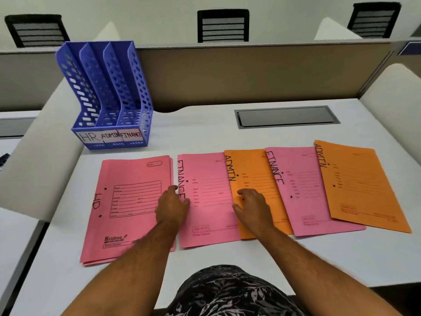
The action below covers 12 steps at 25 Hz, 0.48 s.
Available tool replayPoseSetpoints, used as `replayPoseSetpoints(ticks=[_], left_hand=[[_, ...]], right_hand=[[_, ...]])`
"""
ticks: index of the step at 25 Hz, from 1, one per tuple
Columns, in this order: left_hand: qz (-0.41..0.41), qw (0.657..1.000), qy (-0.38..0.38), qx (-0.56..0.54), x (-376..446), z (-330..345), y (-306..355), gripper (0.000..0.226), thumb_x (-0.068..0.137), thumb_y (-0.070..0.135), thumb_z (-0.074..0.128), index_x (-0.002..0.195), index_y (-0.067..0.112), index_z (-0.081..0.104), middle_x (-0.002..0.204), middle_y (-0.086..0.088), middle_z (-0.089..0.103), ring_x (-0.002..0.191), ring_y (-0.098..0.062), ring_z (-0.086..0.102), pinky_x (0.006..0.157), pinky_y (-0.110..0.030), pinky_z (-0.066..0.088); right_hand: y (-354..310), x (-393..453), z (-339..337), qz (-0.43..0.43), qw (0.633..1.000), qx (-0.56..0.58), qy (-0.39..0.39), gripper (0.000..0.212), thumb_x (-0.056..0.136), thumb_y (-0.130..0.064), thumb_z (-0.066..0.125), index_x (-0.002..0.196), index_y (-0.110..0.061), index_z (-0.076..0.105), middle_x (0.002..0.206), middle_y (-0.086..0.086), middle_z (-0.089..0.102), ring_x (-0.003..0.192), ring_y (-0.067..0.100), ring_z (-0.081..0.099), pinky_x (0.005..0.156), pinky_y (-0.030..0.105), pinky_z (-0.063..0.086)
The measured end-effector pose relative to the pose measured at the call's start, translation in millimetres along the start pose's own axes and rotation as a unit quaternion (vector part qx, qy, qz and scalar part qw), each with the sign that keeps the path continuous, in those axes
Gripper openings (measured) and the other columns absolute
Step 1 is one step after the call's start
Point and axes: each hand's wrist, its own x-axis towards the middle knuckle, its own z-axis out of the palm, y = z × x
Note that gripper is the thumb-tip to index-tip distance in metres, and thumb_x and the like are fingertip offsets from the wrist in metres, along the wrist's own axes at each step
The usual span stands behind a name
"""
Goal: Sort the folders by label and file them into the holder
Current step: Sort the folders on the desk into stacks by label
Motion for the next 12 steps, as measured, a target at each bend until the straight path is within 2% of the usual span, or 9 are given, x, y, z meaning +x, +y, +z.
replayPoseSetpoints(ticks=[2,4,6,9,12], left_hand=[[-0.052,0.997,0.001,-0.065,1.4,3.0,7.7,0.068,0.093,0.019,0.079,0.153,0.014,0.048,0.135,-0.013,0.070,0.110,-0.030,0.070,0.098,-0.043,0.058],[-0.102,0.987,0.019,-0.126,2.0,5.0,18.1,0.064,0.091,0.013,0.078,0.150,0.010,0.052,0.132,-0.014,0.071,0.106,-0.029,0.068,0.094,-0.037,0.056],[-0.125,0.976,0.039,-0.175,3.6,5.6,27.8,0.052,0.090,0.009,0.076,0.140,0.007,0.061,0.123,-0.015,0.073,0.108,-0.034,0.071,0.100,-0.045,0.059],[-0.127,0.969,0.058,-0.205,-1.4,2.9,44.1,0.036,0.093,0.007,0.071,0.128,0.009,0.065,0.107,-0.010,0.074,0.096,-0.035,0.075,0.091,-0.054,0.064],[-0.101,0.967,0.088,-0.218,-15.7,-1.5,64.9,0.020,0.099,0.007,0.067,0.117,0.016,0.064,0.108,-0.010,0.075,0.090,-0.031,0.076,0.082,-0.051,0.067]], right_hand=[[11.9,7.2,-5.5,0.007,1.000,0.010,-0.020,0.051,0.092,-0.033,0.075,0.139,-0.018,0.063,0.139,0.003,0.062,0.128,0.025,0.055,0.103,0.045,0.052],[24.9,15.2,-10.0,0.003,0.999,0.015,-0.042,0.052,0.091,-0.031,0.077,0.138,-0.016,0.063,0.139,0.005,0.061,0.127,0.026,0.056,0.104,0.040,0.051],[35.1,21.4,-14.6,-0.015,0.997,0.000,-0.069,0.052,0.089,-0.031,0.078,0.136,-0.016,0.063,0.137,0.004,0.061,0.124,0.025,0.057,0.102,0.038,0.052],[52.6,28.8,-21.0,-0.075,0.989,-0.066,-0.108,0.055,0.086,-0.037,0.076,0.136,-0.021,0.061,0.143,0.002,0.055,0.130,0.025,0.052,0.101,0.041,0.053],[72.5,33.6,-22.7,-0.122,0.977,-0.116,-0.134,0.072,0.090,-0.055,0.069,0.153,-0.030,0.045,0.169,0.004,0.030,0.153,0.030,0.032,0.121,0.052,0.036]])
